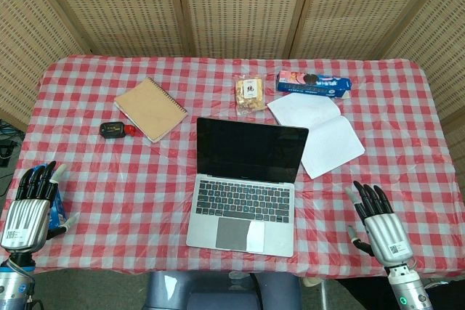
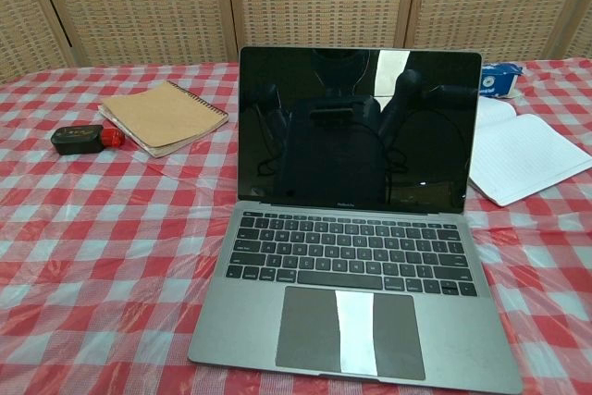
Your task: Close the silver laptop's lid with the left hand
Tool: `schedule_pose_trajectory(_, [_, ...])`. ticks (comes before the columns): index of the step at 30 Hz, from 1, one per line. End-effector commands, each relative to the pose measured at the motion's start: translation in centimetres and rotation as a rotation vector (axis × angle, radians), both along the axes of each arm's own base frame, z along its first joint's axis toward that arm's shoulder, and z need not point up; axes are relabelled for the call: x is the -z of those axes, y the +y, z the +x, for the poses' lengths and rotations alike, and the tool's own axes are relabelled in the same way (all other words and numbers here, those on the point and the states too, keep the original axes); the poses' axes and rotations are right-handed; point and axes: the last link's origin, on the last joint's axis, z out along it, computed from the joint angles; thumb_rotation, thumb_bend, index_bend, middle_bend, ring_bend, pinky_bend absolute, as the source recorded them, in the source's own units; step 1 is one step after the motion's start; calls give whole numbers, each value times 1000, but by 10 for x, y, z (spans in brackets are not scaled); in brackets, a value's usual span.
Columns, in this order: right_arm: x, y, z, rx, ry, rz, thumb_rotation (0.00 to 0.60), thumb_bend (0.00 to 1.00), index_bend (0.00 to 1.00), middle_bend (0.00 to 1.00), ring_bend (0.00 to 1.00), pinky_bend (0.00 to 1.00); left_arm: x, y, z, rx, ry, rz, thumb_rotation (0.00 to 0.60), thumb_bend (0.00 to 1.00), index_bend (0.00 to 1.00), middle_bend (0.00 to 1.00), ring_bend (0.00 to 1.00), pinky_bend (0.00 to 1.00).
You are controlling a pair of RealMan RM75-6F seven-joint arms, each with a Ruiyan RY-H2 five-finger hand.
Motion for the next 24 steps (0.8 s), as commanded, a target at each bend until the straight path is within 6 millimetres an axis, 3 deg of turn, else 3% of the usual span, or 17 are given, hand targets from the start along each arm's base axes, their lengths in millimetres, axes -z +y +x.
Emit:
schedule_pose_trajectory(1, [0,0,0,0,0,0,600,631,0,0,0,0,0,0,0,1,0,-1,600,65,0,0,0,0])
schedule_pose_trajectory(24, [-2,0,0,4,-6,0,600,639,0,0,0,0,4,-1,2,8,1,-20,600,69,0,0,0,0])
